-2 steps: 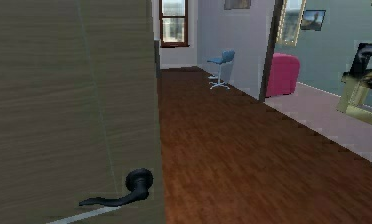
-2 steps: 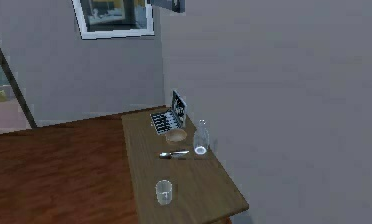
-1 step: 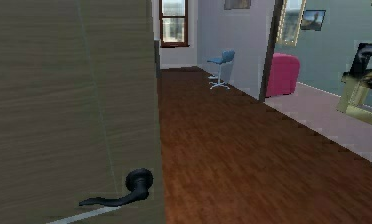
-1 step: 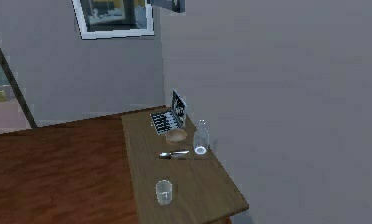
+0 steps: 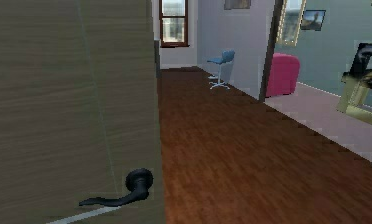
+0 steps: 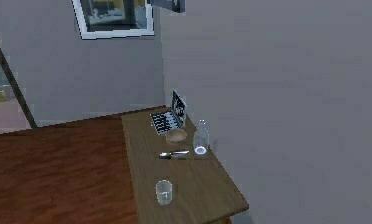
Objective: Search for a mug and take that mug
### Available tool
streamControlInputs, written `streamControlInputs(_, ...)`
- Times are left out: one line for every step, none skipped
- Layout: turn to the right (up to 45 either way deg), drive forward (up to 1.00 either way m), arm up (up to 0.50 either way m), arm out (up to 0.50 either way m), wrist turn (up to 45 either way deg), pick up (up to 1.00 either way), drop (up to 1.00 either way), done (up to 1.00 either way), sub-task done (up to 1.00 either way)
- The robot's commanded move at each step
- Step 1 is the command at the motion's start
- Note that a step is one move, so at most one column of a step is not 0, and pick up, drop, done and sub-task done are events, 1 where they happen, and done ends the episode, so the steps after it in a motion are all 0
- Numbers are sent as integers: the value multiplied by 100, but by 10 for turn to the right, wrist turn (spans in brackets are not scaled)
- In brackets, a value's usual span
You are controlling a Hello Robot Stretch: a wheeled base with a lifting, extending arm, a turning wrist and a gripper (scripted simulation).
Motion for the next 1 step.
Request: streamControlInputs(0,0,0,38,0,0,0,0,0)
